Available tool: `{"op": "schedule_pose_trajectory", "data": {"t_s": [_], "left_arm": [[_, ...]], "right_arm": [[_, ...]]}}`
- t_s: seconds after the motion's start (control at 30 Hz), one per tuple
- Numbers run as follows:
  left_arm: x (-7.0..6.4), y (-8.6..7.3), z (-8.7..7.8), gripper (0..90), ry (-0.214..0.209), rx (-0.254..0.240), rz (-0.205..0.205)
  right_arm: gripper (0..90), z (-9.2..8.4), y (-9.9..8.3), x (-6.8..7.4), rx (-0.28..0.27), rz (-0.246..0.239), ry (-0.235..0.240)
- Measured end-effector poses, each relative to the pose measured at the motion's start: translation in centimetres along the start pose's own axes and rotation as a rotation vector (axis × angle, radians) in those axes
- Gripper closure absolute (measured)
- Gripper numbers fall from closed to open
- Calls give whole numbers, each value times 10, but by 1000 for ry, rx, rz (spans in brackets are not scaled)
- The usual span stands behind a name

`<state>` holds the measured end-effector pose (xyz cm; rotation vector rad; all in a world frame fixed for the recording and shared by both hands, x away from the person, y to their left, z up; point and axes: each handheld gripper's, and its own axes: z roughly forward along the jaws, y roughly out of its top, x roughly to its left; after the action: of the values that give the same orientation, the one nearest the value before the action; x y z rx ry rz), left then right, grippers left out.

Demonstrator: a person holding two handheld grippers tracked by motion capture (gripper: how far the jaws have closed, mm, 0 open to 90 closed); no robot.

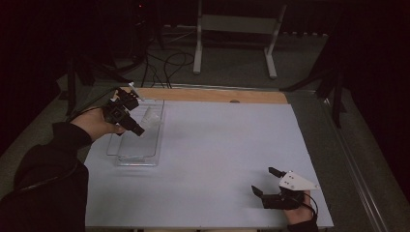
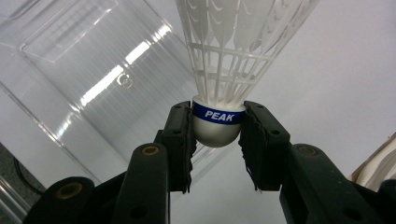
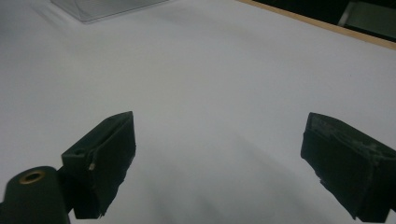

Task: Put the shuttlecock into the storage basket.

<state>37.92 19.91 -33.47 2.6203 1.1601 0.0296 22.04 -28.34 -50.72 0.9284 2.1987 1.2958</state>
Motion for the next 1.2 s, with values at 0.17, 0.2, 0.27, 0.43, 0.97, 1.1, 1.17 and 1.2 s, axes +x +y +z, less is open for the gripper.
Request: {"op": "schedule_pose_trajectory", "data": {"t_s": [0.17, 0.2, 0.27, 0.43, 0.97, 1.1, 1.17, 1.2], "left_arm": [[6, -6, -5, 653, 3, -5, -21], [8, -7, -6, 653, 2, -6, -23], [10, -10, -7, 653, 7, -8, -29], [14, -16, -10, 654, 4, -19, -38], [28, -36, -19, 654, 9, -24, -79], [32, -46, -22, 654, 18, -51, -47], [34, -50, -22, 654, 15, -58, -35], [35, -51, -22, 655, 15, -66, -30]], "right_arm": [[102, 0, 0, 0, 1, 0, -1], [102, 0, 0, 0, 0, 0, -1], [102, 0, 0, 0, 0, -3, -1], [102, 0, 0, 0, -1, -4, -2], [102, 0, 0, 0, 5, -4, -1], [102, 0, 0, 0, 2, -3, -1], [102, 0, 0, 0, 3, -2, 0], [102, 0, 0, 0, 3, -2, 0]]}}
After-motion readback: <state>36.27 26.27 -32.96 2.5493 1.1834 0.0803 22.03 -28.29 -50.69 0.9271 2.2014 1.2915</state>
